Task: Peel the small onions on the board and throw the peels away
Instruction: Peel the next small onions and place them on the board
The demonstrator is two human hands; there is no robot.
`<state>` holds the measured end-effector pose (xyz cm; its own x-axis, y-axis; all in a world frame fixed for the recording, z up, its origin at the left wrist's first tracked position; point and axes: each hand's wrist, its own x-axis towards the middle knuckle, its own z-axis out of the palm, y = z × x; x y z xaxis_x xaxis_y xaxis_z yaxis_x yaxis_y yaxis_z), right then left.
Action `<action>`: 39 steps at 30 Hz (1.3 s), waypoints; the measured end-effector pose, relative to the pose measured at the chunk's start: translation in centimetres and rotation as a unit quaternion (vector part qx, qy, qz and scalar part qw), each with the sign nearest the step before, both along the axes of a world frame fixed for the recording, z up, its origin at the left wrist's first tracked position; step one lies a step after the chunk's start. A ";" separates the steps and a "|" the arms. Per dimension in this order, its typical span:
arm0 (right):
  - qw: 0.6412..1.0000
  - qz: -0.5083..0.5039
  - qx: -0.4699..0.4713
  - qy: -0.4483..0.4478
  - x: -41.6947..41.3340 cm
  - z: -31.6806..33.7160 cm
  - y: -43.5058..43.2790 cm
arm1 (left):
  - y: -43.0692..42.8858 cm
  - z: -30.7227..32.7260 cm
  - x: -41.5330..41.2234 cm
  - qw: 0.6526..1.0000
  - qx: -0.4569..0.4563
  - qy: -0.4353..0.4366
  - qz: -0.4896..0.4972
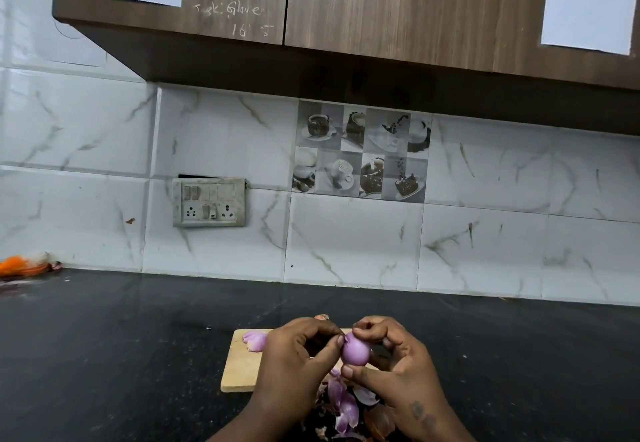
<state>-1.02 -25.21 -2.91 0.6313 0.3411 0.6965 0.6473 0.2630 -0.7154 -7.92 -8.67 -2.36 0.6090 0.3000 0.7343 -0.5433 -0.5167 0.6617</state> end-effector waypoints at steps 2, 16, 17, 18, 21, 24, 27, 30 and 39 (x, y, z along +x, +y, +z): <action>1.000 -0.002 0.005 -0.002 0.0 -0.3 0.3 | 0.1 0.3 0.0 0.997 -0.061 0.033 -0.041; 0.988 0.078 0.083 0.100 0.5 0.4 -0.7 | 0.6 0.4 -0.4 0.994 -0.038 0.089 -0.044; 0.989 0.077 0.074 0.102 0.3 0.5 -0.7 | 0.5 0.4 -0.4 0.995 -0.021 0.087 -0.038; 0.990 0.071 0.065 0.103 0.1 0.5 -0.8 | 0.5 0.4 -0.5 0.996 -0.007 0.087 -0.034; 0.990 0.047 0.048 0.120 -0.5 0.9 -0.8 | 0.7 0.2 -0.4 0.993 0.017 0.107 -0.046; 0.983 0.054 0.062 0.165 -1.2 1.3 -0.7 | 0.6 0.1 -0.5 0.989 0.020 0.128 -0.075; 0.965 0.082 0.105 0.228 -1.9 1.7 -0.8 | 0.2 0.2 -0.7 0.987 0.001 0.129 -0.097; 0.958 0.086 0.097 0.257 -1.9 1.7 -1.0 | 0.3 0.0 -0.3 0.988 -0.002 0.127 -0.083; 0.982 -0.021 -0.164 0.091 0.2 4.2 4.9 | 6.8 1.1 0.5 0.981 -0.045 0.139 0.130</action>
<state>-0.79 -20.31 1.27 0.7540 0.4986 0.4276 0.5056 -0.0250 -0.8624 -7.41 -1.89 -1.27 0.6761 0.5280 0.5139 -0.1920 -0.5472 0.8147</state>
